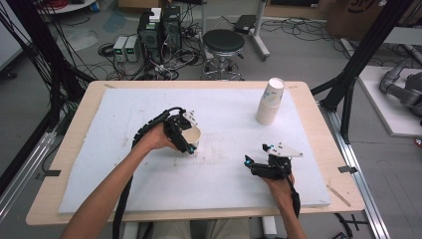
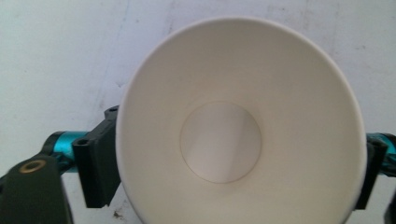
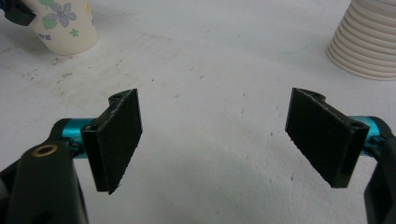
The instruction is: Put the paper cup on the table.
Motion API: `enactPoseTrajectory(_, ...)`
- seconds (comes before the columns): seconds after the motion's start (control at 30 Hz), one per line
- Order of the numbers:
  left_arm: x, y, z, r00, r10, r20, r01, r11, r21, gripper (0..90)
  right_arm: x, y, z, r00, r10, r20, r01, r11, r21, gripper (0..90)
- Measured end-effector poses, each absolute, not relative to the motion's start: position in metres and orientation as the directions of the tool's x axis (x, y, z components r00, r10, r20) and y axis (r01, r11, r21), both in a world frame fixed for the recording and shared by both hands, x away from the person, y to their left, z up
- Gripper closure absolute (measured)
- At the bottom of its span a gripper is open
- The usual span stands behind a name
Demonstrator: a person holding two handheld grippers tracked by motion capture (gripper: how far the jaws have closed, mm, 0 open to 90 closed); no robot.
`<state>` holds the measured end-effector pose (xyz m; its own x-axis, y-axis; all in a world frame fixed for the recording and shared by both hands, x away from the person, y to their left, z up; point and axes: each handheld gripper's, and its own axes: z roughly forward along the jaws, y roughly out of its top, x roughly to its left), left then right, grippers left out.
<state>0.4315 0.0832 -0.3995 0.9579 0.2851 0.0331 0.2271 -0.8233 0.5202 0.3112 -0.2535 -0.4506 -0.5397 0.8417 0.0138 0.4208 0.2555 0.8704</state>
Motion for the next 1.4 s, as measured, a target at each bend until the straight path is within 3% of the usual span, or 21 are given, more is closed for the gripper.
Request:
enactPoseTrajectory(0.53, 0.428, 0.092, -0.398, 0.959, 0.282, 0.032, 0.23, -0.838, 0.496, 13.1, 0.311, -0.255, -0.451, -0.547, 0.837, 0.016, 0.412, 0.252, 0.876, 19.2)
enactPoseTrajectory(0.9, 0.411, 0.126, -0.391, 0.952, 0.302, 0.045, 0.224, -0.79, 0.571, 19.0, 0.31, -0.257, -0.451, -0.544, 0.839, 0.028, 0.406, 0.233, 0.883, 19.2)
enactPoseTrajectory(1.4, 0.356, 0.197, -0.384, 0.897, 0.435, 0.079, 0.243, -0.635, 0.733, 18.6, 0.309, -0.259, -0.451, -0.554, 0.831, 0.042, 0.402, 0.224, 0.888, 19.2)
